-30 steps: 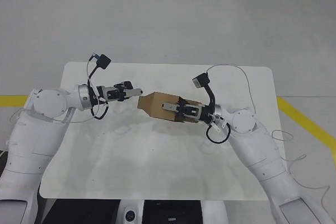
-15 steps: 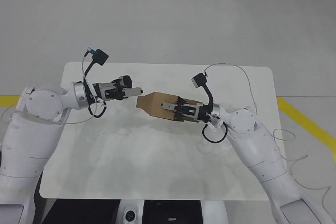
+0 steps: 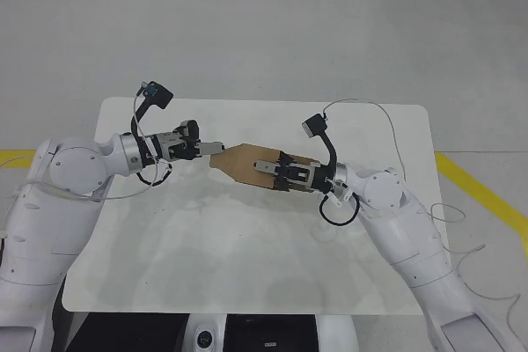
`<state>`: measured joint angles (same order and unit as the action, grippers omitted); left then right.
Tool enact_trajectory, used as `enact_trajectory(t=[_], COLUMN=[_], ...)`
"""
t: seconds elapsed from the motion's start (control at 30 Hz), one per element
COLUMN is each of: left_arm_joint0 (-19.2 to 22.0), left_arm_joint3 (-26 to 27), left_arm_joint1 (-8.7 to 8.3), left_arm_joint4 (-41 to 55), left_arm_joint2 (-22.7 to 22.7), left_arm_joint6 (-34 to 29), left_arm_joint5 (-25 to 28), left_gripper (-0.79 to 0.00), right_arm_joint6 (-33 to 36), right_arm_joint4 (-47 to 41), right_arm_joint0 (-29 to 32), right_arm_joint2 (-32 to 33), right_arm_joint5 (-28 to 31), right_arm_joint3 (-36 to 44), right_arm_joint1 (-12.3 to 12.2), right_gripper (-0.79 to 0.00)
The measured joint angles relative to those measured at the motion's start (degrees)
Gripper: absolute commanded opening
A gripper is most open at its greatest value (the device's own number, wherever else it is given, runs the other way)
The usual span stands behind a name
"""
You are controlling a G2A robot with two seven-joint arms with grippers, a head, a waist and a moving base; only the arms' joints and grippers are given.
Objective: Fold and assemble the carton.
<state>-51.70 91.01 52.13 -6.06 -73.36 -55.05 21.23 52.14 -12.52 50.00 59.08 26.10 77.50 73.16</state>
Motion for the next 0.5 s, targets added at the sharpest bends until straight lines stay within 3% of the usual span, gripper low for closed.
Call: enact_trajectory(t=[0.5], left_arm_joint0=[0.08], left_arm_joint3=[-1.53], left_arm_joint1=[-0.07], left_arm_joint4=[-3.38], left_arm_joint2=[0.68], left_arm_joint6=[2.04], left_arm_joint5=[0.17], left_gripper=[0.000], right_arm_joint6=[0.51], right_arm_joint4=[-2.28], right_arm_joint0=[0.31], right_arm_joint2=[0.05], right_arm_joint5=[0.50], right_arm_joint3=[0.69], right_arm_joint1=[-0.06], right_gripper=[-0.785])
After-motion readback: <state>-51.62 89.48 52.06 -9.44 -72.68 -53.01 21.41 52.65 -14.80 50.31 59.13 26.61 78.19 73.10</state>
